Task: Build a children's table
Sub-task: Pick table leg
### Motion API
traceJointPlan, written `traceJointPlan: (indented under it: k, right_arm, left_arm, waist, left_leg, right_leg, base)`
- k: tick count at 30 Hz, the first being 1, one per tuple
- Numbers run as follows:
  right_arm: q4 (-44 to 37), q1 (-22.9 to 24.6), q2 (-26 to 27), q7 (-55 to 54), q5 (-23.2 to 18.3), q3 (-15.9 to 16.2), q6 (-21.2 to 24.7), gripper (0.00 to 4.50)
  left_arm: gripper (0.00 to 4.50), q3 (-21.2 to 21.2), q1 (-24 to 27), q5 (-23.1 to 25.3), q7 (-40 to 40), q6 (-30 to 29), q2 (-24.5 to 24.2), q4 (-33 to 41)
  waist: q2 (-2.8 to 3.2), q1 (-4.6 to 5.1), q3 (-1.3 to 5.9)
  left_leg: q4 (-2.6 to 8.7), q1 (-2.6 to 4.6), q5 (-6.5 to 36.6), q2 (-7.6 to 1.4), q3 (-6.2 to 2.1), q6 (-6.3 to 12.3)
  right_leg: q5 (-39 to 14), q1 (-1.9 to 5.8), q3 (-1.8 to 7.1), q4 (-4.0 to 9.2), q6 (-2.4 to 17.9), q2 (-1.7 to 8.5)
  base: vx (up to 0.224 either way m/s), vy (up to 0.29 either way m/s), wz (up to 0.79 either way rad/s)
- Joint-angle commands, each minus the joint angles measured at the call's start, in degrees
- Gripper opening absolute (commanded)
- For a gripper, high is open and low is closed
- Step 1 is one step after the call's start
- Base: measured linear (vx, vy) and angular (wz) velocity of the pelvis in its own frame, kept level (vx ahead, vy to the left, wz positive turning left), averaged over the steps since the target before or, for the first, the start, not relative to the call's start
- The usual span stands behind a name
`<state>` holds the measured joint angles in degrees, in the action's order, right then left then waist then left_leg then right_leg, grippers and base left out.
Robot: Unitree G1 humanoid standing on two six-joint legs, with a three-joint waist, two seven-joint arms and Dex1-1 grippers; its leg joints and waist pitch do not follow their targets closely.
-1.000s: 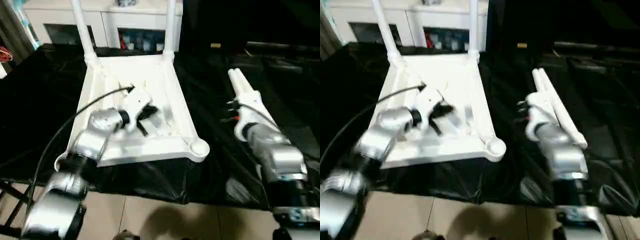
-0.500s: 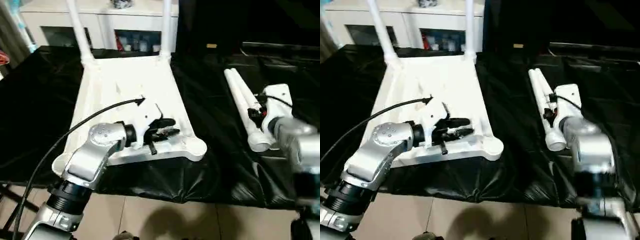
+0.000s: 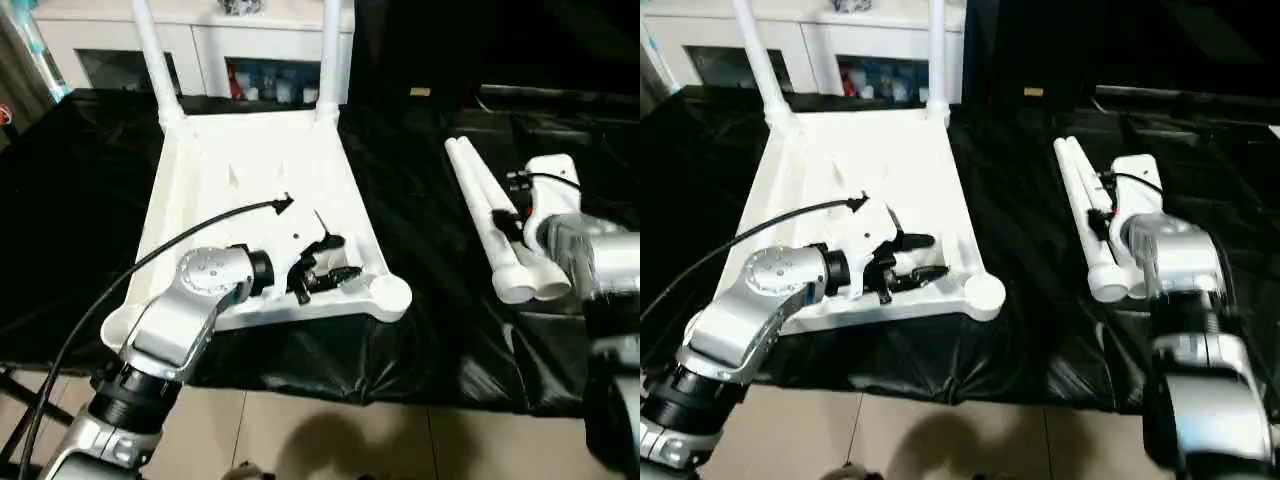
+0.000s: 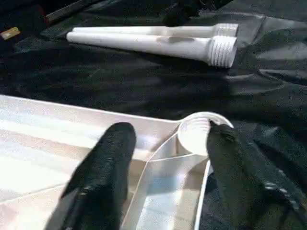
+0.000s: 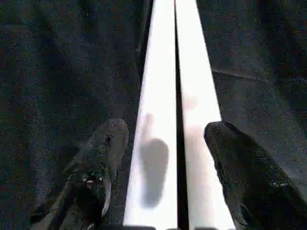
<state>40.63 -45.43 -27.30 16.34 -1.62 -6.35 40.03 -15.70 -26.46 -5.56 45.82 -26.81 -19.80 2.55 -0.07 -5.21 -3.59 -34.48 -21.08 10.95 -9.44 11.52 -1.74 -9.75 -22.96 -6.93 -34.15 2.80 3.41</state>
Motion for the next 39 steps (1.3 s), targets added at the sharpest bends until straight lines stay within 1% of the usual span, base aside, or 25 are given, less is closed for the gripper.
traceJointPlan:
  k: [1, 4, 6, 8, 13, 14, 17, 20, 21, 22, 23, 24, 25, 26, 27, 28, 30, 31, 33, 34, 35, 36, 37, 38, 39]
  right_arm:
    - [3.4, -1.5, -0.6, 1.2, -0.3, -0.5, -1.1, 2.92]
    - [9.3, -3.5, -0.8, 2.5, -0.6, -0.7, -1.3, 2.92]
    - [10.9, -4.0, -1.0, 3.0, -0.4, -0.5, -1.5, 2.92]
    - [14.3, -5.1, -1.0, 4.7, -0.5, -0.2, -1.7, 2.92]
    - [19.7, -6.8, -0.9, 6.7, -0.4, 0.2, -2.7, 2.92]
    - [21.4, -7.4, -1.0, 7.5, -0.4, 0.3, -2.7, 2.92]
    - [23.7, -8.2, -1.1, 8.8, -0.2, 0.5, -2.6, 2.92]
    - [26.0, -8.9, -1.4, 10.3, 0.7, 1.4, -2.7, 2.92]
    - [26.7, -9.2, -1.5, 11.0, 1.1, 1.9, -2.8, 2.75]
    - [28.1, -9.7, -1.5, 11.8, 1.3, 2.1, -3.1, 2.75]
    - [28.8, -10.0, -1.5, 12.1, 1.4, 2.1, -3.2, 2.65]
    - [28.9, -10.1, -1.5, 12.2, 1.5, 2.1, -3.2, 2.65]
    - [30.0, -10.5, -1.4, 12.6, 1.4, 2.0, -3.2, 2.55]
    - [30.1, -10.6, -1.4, 12.6, 1.4, 1.9, -3.2, 2.43]
    - [30.5, -10.7, -1.4, 12.9, 1.6, 2.1, -3.1, 2.43]
    - [30.9, -10.7, -1.4, 13.0, 1.8, 2.2, -3.3, 2.26]
    - [31.4, -10.8, -1.4, 13.0, 1.9, 2.3, -3.7, 2.2]
    - [31.6, -10.8, -1.4, 13.0, 1.9, 2.3, -3.8, 2.13]
    - [32.1, -10.9, -1.3, 12.6, 1.7, 2.1, -4.6, 2.0]
    - [32.1, -11.0, -1.2, 11.2, 0.8, 0.8, -6.0, 1.97]
    - [32.0, -11.1, -1.2, 10.8, 0.1, -0.3, -7.1, 1.95]
    - [31.9, -11.2, -1.2, 10.8, 0.0, -0.3, -7.2, 1.95]
    - [31.3, -11.4, -1.0, 11.2, -1.6, -2.2, -8.4, 1.95]
    - [30.9, -11.4, -0.8, 11.8, -2.6, -3.1, -9.0, 1.93]
    - [30.9, -11.4, -0.8, 11.8, -2.6, -3.1, -9.0, 1.93]
  left_arm:
    - [3.12, -0.7, -0.3, 0.4, 0.0, -0.8, -0.5, 0.5]
    - [3.12, -1.2, 0.0, -0.4, 1.4, -2.1, -1.0, 1.2]
    - [3.12, -1.4, 0.1, -0.6, 1.8, -2.5, -1.1, 1.5]
    - [3.12, -1.9, 0.4, -1.0, 2.5, -3.1, -1.5, 2.1]
    - [3.12, -2.1, 0.5, -0.9, 2.7, -3.4, -1.8, 2.4]
    - [3.12, -2.2, 0.4, -0.8, 2.7, -3.6, -1.7, 2.4]
    - [3.12, -2.2, 0.3, -0.9, 2.8, -3.8, -1.8, 2.5]
    - [3.12, -2.2, 0.3, -1.1, 3.0, -4.2, -2.1, 2.8]
    - [3.19, -2.1, 0.3, -1.2, 3.1, -4.3, -2.2, 2.8]
    - [3.19, -2.1, 0.3, -1.2, 3.3, -4.3, -2.4, 2.9]
    - [3.22, -2.1, 0.3, -1.2, 3.3, -4.3, -2.5, 2.8]
    - [3.22, -2.1, 0.3, -1.2, 3.4, -4.3, -2.5, 2.8]
    - [3.22, -2.0, 0.3, -1.3, 3.6, -4.3, -2.6, 2.8]
    - [3.22, -2.0, 0.3, -1.3, 3.6, -4.3, -2.6, 2.8]
    - [3.22, -2.0, 0.1, -1.3, 3.7, -4.3, -2.7, 2.7]
    - [3.22, -2.0, 0.0, -1.3, 3.7, -4.3, -2.8, 2.6]
    - [3.22, -1.9, -0.2, -1.3, 3.7, -4.3, -2.8, 2.5]
    - [3.22, -1.9, -0.2, -1.3, 3.7, -4.3, -2.9, 2.5]
    - [3.22, -1.8, -0.3, -1.4, 3.6, -4.1, -2.9, 2.4]
    - [3.22, -1.2, -0.7, -1.2, 2.6, -3.4, -2.4, 1.9]
    - [3.22, -0.7, -1.1, -1.2, 1.7, -3.3, -1.8, 1.4]
    - [3.22, -0.6, -1.1, -1.2, 1.6, -3.3, -1.8, 1.3]
    - [3.22, 0.6, -2.1, -0.8, -0.9, -3.0, -0.2, -0.1]
    - [3.39, 1.3, -2.7, -0.5, -2.5, -2.8, 0.7, -1.1]
    - [3.56, 1.3, -2.7, -0.5, -2.5, -2.8, 0.7, -1.1]
  waist:
    - [-1.2, -0.12, 4.36]
    - [-1.19, -0.17, 4.41]
    - [-1.18, -0.23, 4.45]
    - [-1.21, -0.29, 4.51]
    - [-1.15, -0.36, 4.43]
    - [-1.22, -0.34, 4.42]
    - [-1.14, -0.42, 4.42]
    - [-1.06, -0.47, 4.52]
    - [-1.08, -0.47, 4.5]
    - [-1.26, -0.49, 4.41]
    - [-1.21, -0.47, 4.41]
    - [-1.16, -0.48, 4.3]
    - [-1.33, -0.53, 4.28]
    - [-1.27, -0.53, 4.28]
    - [-1.18, -0.54, 4.23]
    - [-1.21, -0.54, 4.27]
    - [-1.19, -0.57, 4.26]
    - [-1.43, -0.64, 4.26]
    - [-1.4, -0.64, 4.29]
    - [-1.64, -0.68, 4.22]
    - [-1.59, -0.71, 4.23]
    - [-1.55, -0.74, 4.29]
    - [-1.42, -0.79, 4.26]
    - [-1.33, -0.81, 4.31]
    - [-1.45, -0.87, 4.32]
  left_leg:
    - [3.06, 0.5, 4.1, -3.8, -1.89, 3.65]
    - [3.03, 0.5, 3.8, -3.89, -1.93, 3.93]
    - [2.95, 0.49, 3.8, -3.89, -1.91, 3.87]
    - [2.9, 0.43, 3.7, -3.9, -1.89, 3.97]
    - [2.8, 0.37, 4.0, -3.91, -1.84, 4.06]
    - [2.78, 0.3, 4.2, -3.88, -1.83, 4.04]
    - [2.75, 0.33, 4.5, -4.0, -1.86, 3.97]
    - [2.68, 0.34, 4.2, -4.1, -1.87, 4.0]
    - [2.62, 0.29, 4.3, -4.06, -1.85, 4.01]
    - [2.65, 0.22, 4.7, -4.1, -1.86, 3.94]
    - [2.62, 0.27, 5.0, -4.1, -1.9, 3.82]
    - [2.61, 0.27, 5.6, -4.06, -1.83, 3.7]
    - [2.62, 0.3, 5.8, -4.03, -1.82, 3.57]
    - [2.63, 0.3, 5.8, -4.09, -1.88, 3.5]
    - [2.64, 0.31, 5.9, -4.14, -1.88, 3.36]
    - [2.61, 0.31, 5.9, -4.14, -1.88, 3.25]
    - [2.62, 0.31, 6.0, -4.17, -1.92, 3.17]
    - [2.62, 0.34, 6.0, -4.17, -1.9, 3.13]
    - [2.58, 0.32, 6.0, -4.15, -1.88, 3.05]
    - [2.62, 0.29, 6.2, -4.14, -1.88, 2.99]
    - [2.62, 0.31, 6.2, -4.14, -1.9, 2.93]
    - [2.58, 0.33, 6.1, -4.16, -1.91, 2.84]
    - [2.61, 0.31, 6.2, -4.19, -1.96, 2.75]
    - [2.52, 0.36, 6.4, -4.08, -1.85, 2.85]
    - [2.52, 0.28, 6.4, -4.07, -1.89, 3.09]
  right_leg:
    - [-14.4, 3.52, 4.2, 3.93, 7.6, 6.03]
    - [-13.6, 3.52, 4.13, 3.79, 8.4, 6.0]
    - [-13.6, 3.56, 4.14, 3.68, 8.7, 6.08]
    - [-13.4, 3.61, 4.11, 3.61, 9.0, 6.09]
    - [-14.9, 3.52, 3.99, 3.82, 8.5, 6.04]
    - [-15.0, 3.55, 3.95, 3.82, 8.5, 6.0]
    - [-15.4, 3.5, 3.91, 3.78, 8.5, 6.0]
    - [-14.7, 3.44, 3.87, 3.61, 9.0, 6.0]
    - [-14.7, 3.45, 3.84, 3.56, 9.3, 6.02]
    - [-15.3, 3.45, 3.86, 3.66, 9.2, 6.07]
    - [-15.9, 3.39, 3.82, 3.66, 9.3, 6.08]
    - [-16.9, 3.35, 3.85, 3.87, 8.9, 6.11]
    - [-17.8, 3.34, 3.84, 3.94, 8.5, 6.08]
    - [-17.9, 3.32, 3.86, 3.85, 8.6, 6.1]
    - [-18.1, 3.26, 3.85, 3.94, 8.5, 6.1]
    - [-17.8, 3.28, 3.88, 3.84, 8.5, 6.09]
    - [-17.9, 3.27, 3.88, 3.83, 8.5, 6.17]
    - [-18.3, 3.24, 3.88, 3.8, 8.4, 6.22]
    - [-18.4, 3.23, 3.9, 3.81, 8.4, 6.26]
    - [-18.6, 3.22, 3.9, 3.88, 8.3, 6.24]
    - [-18.7, 3.22, 3.93, 3.84, 8.2, 6.26]
    - [-18.5, 3.23, 3.95, 3.79, 8.2, 6.32]
    - [-18.2, 3.2, 3.92, 3.78, 8.3, 6.26]
    - [-17.6, 3.22, 3.95, 3.86, 8.3, 6.21]
    - [-17.2, 3.28, 3.93, 3.81, 8.3, 6.17]
  base:
    - [0.0, 0.0, 0.0]
    - [0.0, 0.0, 0.0]
    - [0.0, 0.0, 0.0]
    - [0.0, 0.0, 0.0]
    - [0.0, 0.0, 0.0]
    - [0.0, 0.0, 0.0]
    - [0.0, 0.0, 0.0]
    - [0.0, 0.0, 0.0]
    - [0.0, 0.0, 0.0]
    - [0.0, 0.0, 0.0]
    - [0.0, 0.0, 0.0]
    - [0.0, 0.0, 0.0]
    - [0.0, 0.0, 0.0]
    - [0.0, 0.0, 0.0]
    - [0.0, 0.0, 0.0]
    - [0.0, 0.0, 0.0]
    - [0.0, 0.0, 0.0]
    - [0.0, 0.0, 0.0]
    - [0.0, 0.0, 0.0]
    - [0.0, 0.0, 0.0]
    - [0.0, 0.0, 0.0]
    - [0.0, 0.0, 0.0]
    - [0.0, 0.0, 0.0]
    - [0.0, 0.0, 0.0]
    - [0.0, 0.0, 0.0]
